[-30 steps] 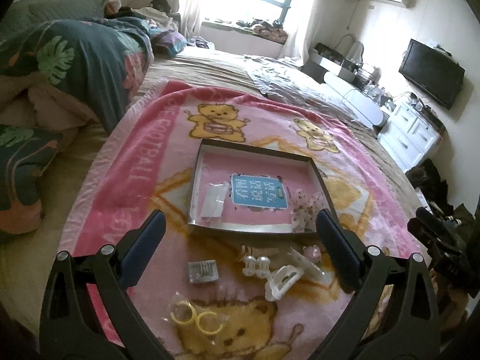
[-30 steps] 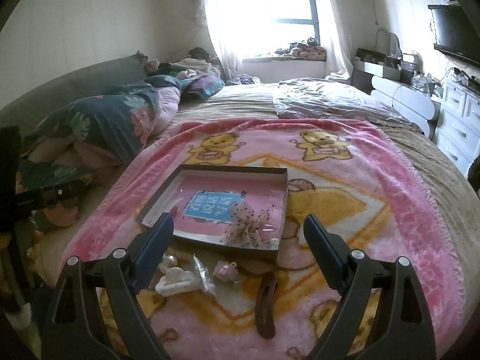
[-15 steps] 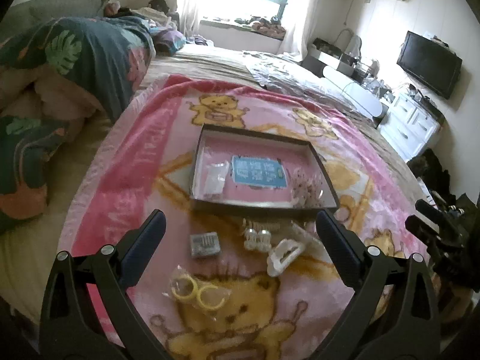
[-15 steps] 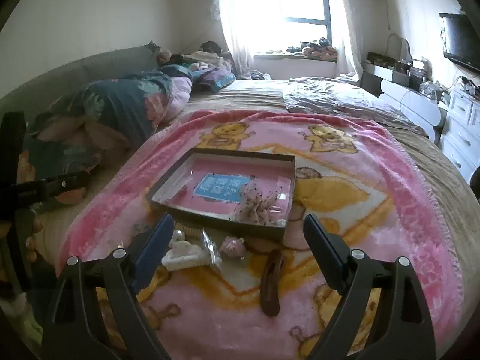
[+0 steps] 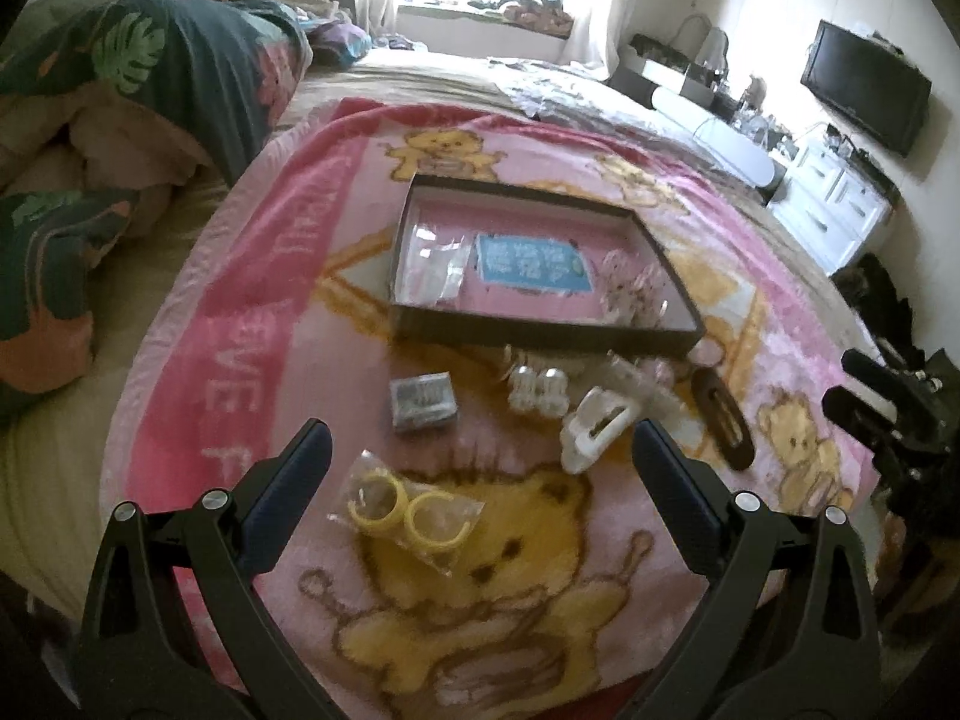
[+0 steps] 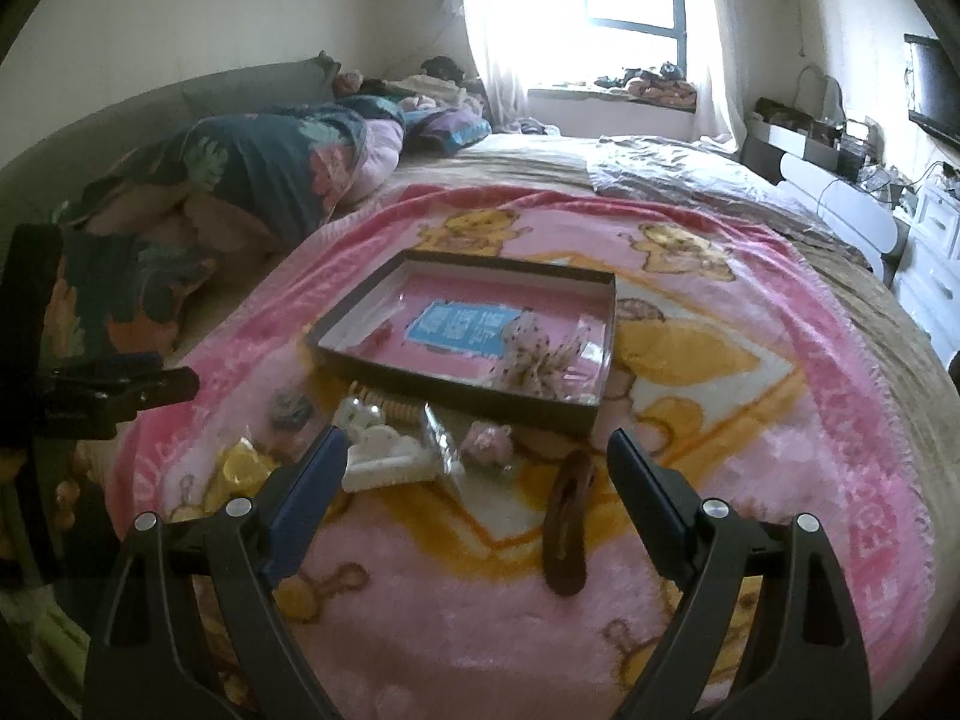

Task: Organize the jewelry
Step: 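Withdraw both tools from the box back toward the remaining items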

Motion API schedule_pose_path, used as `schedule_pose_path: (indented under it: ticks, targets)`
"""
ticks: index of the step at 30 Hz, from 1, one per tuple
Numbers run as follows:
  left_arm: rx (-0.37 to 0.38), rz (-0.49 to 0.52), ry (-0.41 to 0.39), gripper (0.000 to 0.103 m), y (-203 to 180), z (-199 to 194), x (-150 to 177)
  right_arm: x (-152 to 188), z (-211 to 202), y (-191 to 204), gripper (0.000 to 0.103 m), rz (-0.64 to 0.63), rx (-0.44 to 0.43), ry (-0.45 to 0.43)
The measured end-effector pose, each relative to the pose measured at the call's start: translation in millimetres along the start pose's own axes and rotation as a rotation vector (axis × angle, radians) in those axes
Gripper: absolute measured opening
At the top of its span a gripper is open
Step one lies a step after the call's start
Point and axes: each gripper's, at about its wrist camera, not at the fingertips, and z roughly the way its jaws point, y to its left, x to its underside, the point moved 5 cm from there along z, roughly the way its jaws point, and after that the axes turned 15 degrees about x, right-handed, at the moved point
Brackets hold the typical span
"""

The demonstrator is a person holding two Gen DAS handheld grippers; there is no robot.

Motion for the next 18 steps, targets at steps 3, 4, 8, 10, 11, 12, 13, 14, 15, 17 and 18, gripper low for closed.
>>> schedule_pose_path:
  ticks: [3, 4, 8, 10, 11, 12, 13, 14, 15, 17, 18]
  targets:
    - [-0.007, -0.011, 0.027, 0.094, 6.1, 5.6, 10.8, 7.8, 5.7, 4.9, 0.087, -0.012, -0.008, 0.020]
    - [-0.009, -0.013, 0.040, 0.094, 8.9, 8.4, 15.8, 10.2, 7.8, 7.0, 0.087, -0.016, -0.011, 0.026]
    - [-0.015, -0.024, 0.082, 0.094, 17.6, 16.6, 30.3, 16.9, 15.9, 14.9, 0.087, -0.036, -0.015, 0.042]
    - [-0.023, -0.034, 0.096, 0.094, 23.5, 18.8, 36.7, 20.0, 20.1, 18.4, 0.087, -0.046, -0.014, 0.050]
    - [-0.021, -0.042, 0.103, 0.094, 26.6, 19.7, 40.0, 21.4, 22.0, 20.2, 0.087, -0.050, -0.015, 0.054]
    - [-0.019, -0.052, 0.111, 0.094, 29.7, 20.8, 43.1, 22.6, 24.1, 21.4, 0.087, -0.053, -0.016, 0.059]
    - [-0.016, -0.060, 0.119, 0.094, 32.0, 22.2, 45.8, 24.3, 26.2, 23.0, 0.087, -0.056, -0.019, 0.065]
    - [-0.010, -0.070, 0.125, 0.094, 34.0, 23.4, 48.3, 25.6, 28.0, 24.3, 0.087, -0.059, -0.021, 0.069]
    - [-0.003, -0.078, 0.129, 0.094, 34.7, 24.1, 50.3, 26.8, 29.7, 25.9, 0.087, -0.062, -0.022, 0.072]
    - [0.016, -0.100, 0.143, 0.094, 39.3, 27.6, 55.9, 28.8, 33.4, 28.5, 0.087, -0.069, -0.023, 0.079]
    - [0.025, -0.116, 0.149, 0.094, 41.9, 30.0, 58.1, 29.5, 36.0, 29.2, 0.087, -0.071, -0.023, 0.083]
